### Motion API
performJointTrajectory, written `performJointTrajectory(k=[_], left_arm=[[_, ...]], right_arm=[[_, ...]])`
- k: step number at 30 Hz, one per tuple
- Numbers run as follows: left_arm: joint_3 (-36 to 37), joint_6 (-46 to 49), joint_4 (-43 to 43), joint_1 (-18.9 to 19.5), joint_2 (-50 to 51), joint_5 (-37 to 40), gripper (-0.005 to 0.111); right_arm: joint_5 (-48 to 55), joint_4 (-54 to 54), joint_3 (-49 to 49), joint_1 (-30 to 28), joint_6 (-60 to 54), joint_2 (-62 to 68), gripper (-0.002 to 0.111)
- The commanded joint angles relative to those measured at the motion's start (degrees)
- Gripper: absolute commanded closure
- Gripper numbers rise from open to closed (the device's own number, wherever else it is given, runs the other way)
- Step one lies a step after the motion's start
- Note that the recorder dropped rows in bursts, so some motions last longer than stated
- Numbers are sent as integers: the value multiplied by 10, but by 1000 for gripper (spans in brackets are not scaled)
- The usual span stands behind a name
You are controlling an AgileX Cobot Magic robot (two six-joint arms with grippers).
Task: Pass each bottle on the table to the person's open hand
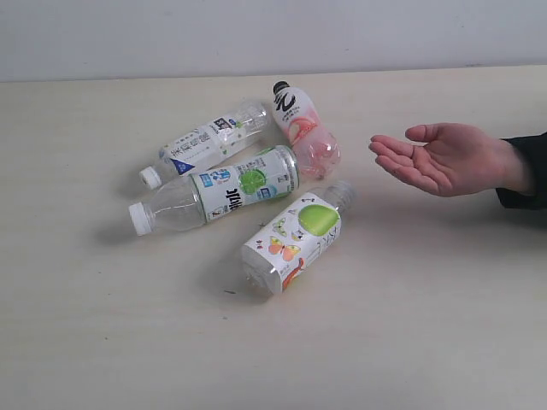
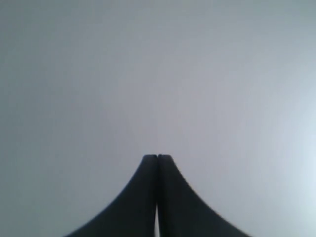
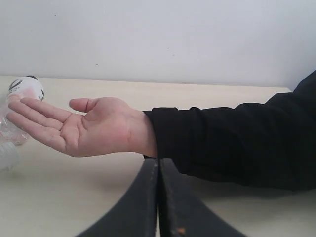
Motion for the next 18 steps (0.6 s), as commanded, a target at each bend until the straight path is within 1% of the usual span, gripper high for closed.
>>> performJointTrajectory(k=[1,3,5,6,8,9,11,14,15,16,18], left_arm=[[-197,63,-8,0,150,132,107],[-296,97,-7,0,260,230,107],[-408,135,-7,0,372,376,107],[-453,154,-7,0,428,444,107],[-558,185,-9,0,525,614,107],[-603,191,-13,0,566,692,107],[-679,232,-41,-2,662,824,107],[-756,315,-98,-27,775,961,107],[-771,336,-109,-39,807,989,107],[-787,350,-114,-58,836,999,107],[-802,353,-109,-108,880,999,107]], right_arm=[[-5,-1,3,2,1,-2,108],[-5,-1,3,2,1,-2,108],[-5,-1,3,2,1,-2,108],[-5,-1,3,2,1,-2,108],[-5,-1,3,2,1,-2,108],[-5,-1,3,2,1,-2,108],[-5,-1,3,2,1,-2,108],[-5,-1,3,2,1,-2,108],[-5,-1,3,2,1,-2,108],[-5,-1,3,2,1,-2,108],[-5,-1,3,2,1,-2,108]])
